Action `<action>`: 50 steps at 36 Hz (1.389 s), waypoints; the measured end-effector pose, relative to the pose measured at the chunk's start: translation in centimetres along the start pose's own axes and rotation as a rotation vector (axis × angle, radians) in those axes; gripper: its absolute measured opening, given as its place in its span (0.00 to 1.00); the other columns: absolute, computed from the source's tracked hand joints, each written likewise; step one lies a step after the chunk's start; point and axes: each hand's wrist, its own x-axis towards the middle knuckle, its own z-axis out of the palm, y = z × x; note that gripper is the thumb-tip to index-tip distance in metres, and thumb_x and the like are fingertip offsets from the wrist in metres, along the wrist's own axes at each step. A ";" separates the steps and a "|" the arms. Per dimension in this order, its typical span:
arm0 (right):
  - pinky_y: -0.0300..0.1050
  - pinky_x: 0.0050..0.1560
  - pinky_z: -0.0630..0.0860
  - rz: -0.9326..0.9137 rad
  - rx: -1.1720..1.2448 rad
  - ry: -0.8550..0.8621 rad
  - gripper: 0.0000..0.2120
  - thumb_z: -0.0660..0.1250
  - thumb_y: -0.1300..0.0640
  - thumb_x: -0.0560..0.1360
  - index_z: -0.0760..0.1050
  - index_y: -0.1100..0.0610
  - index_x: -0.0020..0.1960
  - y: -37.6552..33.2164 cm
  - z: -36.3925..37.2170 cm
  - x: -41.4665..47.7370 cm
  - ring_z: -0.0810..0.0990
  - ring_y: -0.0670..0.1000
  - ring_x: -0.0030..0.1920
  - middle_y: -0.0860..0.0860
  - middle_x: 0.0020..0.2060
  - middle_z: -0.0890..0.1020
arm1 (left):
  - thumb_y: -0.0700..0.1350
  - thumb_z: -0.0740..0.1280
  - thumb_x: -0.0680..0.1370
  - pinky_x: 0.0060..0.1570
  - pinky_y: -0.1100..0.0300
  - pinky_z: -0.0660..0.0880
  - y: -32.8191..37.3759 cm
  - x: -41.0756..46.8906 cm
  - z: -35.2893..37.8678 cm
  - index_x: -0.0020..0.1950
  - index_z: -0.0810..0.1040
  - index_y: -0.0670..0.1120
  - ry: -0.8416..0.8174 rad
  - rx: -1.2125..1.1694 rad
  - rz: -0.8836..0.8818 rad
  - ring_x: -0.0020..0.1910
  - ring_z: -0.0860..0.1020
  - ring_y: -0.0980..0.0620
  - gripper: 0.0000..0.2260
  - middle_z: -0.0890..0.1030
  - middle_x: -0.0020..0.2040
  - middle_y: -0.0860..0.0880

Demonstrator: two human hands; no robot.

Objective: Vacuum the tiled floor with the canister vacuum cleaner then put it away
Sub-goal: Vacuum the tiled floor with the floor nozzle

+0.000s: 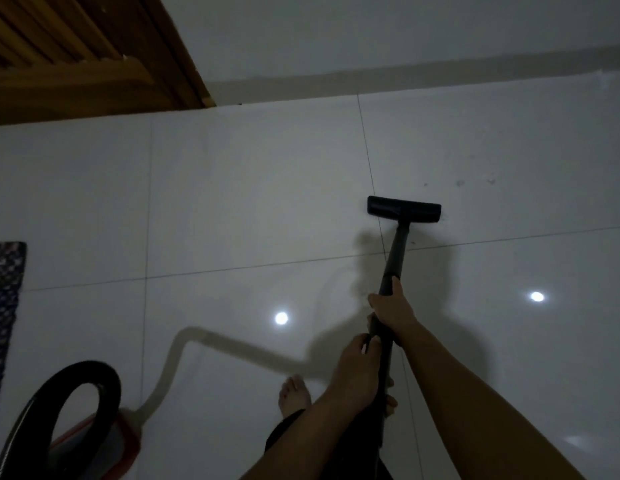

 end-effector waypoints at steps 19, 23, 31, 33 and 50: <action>0.40 0.26 0.70 -0.029 -0.080 -0.034 0.35 0.60 0.60 0.78 0.46 0.47 0.78 8.5 0.6 -7.3 0.74 0.51 0.29 0.62 0.52 0.76 | 0.52 0.52 0.82 0.22 0.62 0.72 -9.6 -5.8 2.3 0.67 0.68 0.48 0.041 -0.024 0.024 0.22 0.75 0.51 0.16 0.78 0.37 0.41; 0.43 0.27 0.72 -0.017 -0.034 -0.025 0.35 0.60 0.60 0.78 0.46 0.45 0.78 9.8 2.0 -8.3 0.74 0.52 0.29 0.63 0.53 0.77 | 0.53 0.52 0.82 0.23 0.61 0.74 -11.5 -6.5 1.3 0.66 0.69 0.49 0.038 0.009 0.024 0.22 0.75 0.52 0.16 0.78 0.41 0.41; 0.39 0.22 0.70 0.003 -0.001 -0.003 0.35 0.60 0.60 0.78 0.46 0.45 0.78 12.9 5.2 -11.6 0.74 0.51 0.28 0.61 0.49 0.76 | 0.54 0.51 0.82 0.26 0.60 0.75 -15.4 -9.3 -1.5 0.62 0.70 0.50 -0.013 0.079 0.053 0.23 0.76 0.50 0.15 0.79 0.41 0.40; 0.41 0.24 0.71 0.017 0.002 0.003 0.35 0.60 0.60 0.78 0.46 0.44 0.78 13.9 6.2 -12.4 0.75 0.51 0.29 0.61 0.49 0.76 | 0.54 0.51 0.82 0.26 0.60 0.75 -16.5 -9.9 -2.3 0.61 0.70 0.50 -0.036 0.086 0.046 0.24 0.76 0.50 0.14 0.77 0.39 0.43; 0.40 0.25 0.70 0.015 -0.030 0.019 0.34 0.60 0.59 0.79 0.47 0.46 0.78 19.4 10.4 -18.3 0.74 0.50 0.29 0.60 0.50 0.75 | 0.50 0.52 0.83 0.21 0.64 0.73 -22.8 -15.5 -5.5 0.59 0.69 0.49 -0.053 0.046 0.055 0.19 0.73 0.53 0.11 0.75 0.32 0.46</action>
